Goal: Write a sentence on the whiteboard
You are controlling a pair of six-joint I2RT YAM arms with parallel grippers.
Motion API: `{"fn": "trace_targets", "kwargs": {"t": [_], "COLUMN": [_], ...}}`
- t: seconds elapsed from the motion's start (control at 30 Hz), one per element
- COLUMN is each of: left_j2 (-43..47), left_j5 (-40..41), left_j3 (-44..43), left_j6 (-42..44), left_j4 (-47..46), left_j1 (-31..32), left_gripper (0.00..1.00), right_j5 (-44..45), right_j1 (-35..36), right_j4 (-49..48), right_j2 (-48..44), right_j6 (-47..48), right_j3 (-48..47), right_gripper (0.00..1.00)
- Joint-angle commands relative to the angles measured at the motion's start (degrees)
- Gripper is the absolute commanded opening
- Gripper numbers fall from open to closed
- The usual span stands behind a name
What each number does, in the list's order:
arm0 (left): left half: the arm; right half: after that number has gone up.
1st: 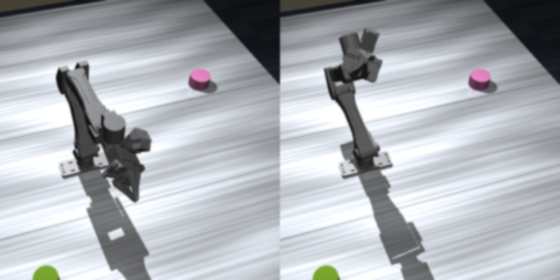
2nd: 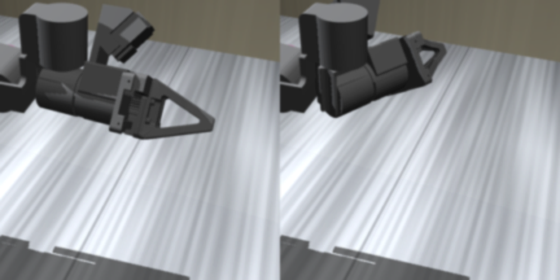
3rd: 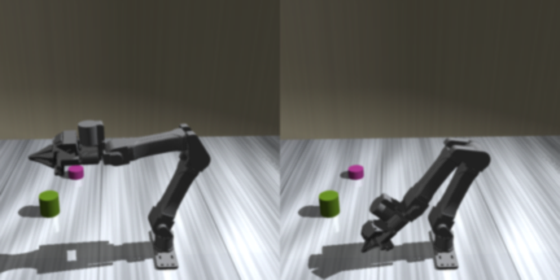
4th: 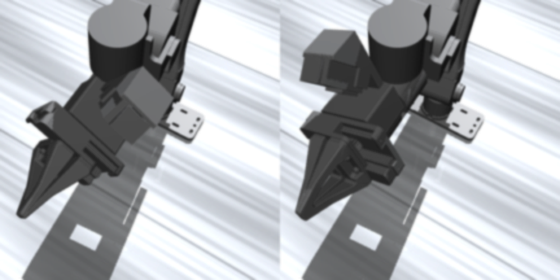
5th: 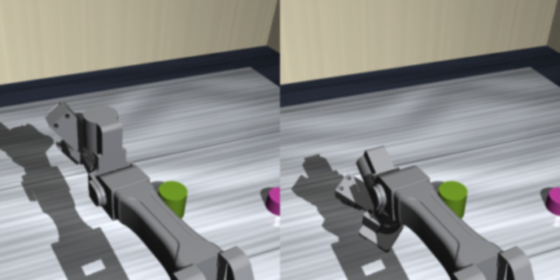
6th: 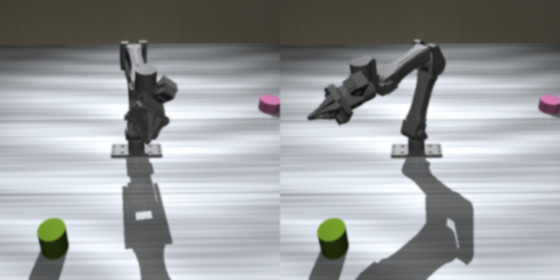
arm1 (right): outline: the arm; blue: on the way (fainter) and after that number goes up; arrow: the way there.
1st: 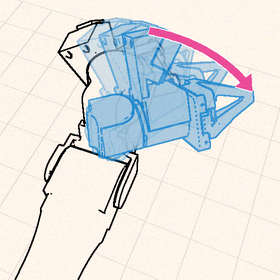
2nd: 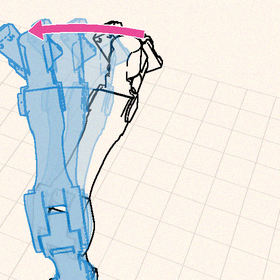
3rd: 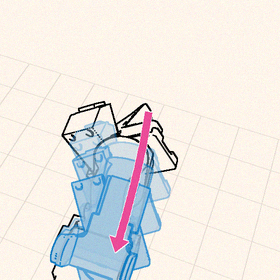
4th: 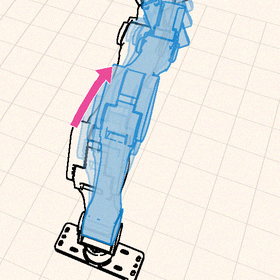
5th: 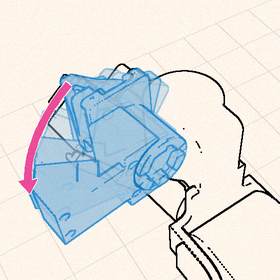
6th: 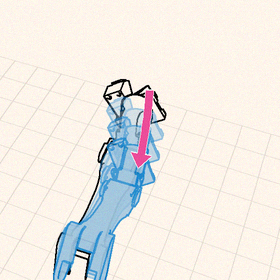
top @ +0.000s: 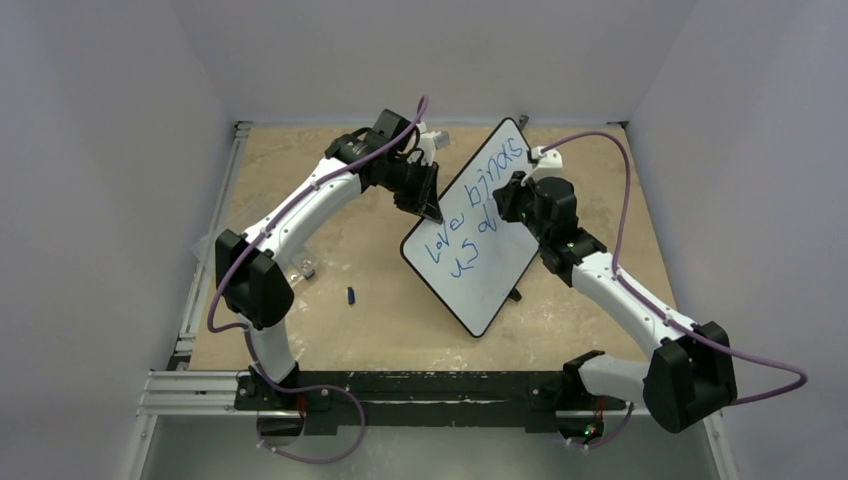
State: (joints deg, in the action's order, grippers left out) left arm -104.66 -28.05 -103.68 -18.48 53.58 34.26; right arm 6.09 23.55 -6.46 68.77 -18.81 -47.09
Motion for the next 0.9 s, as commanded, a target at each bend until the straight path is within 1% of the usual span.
{"fn": "trace_targets", "kwargs": {"t": [0.0,0.47,0.87], "left_j2": [0.0,-0.2,-0.1], "left_j5": [6.4,6.2,6.3], "left_j3": [1.6,1.6,1.7], "left_j6": [6.3,6.1,6.1], "left_j4": [2.0,1.9,2.0], "left_j1": [1.9,1.9,1.9], "left_gripper": [0.00,0.00,0.00], "right_j5": [-0.1,-0.6,0.6], "right_j1": [-0.2,-0.2,-0.2], "right_j4": [-2.9,-2.7,-1.5], "right_j2": [-0.2,-5.8,-7.2], "right_j6": [0.5,-1.3,-1.8], "right_j3": [0.3,10.9,12.6], "right_gripper": [0.00,0.00,0.00]}}
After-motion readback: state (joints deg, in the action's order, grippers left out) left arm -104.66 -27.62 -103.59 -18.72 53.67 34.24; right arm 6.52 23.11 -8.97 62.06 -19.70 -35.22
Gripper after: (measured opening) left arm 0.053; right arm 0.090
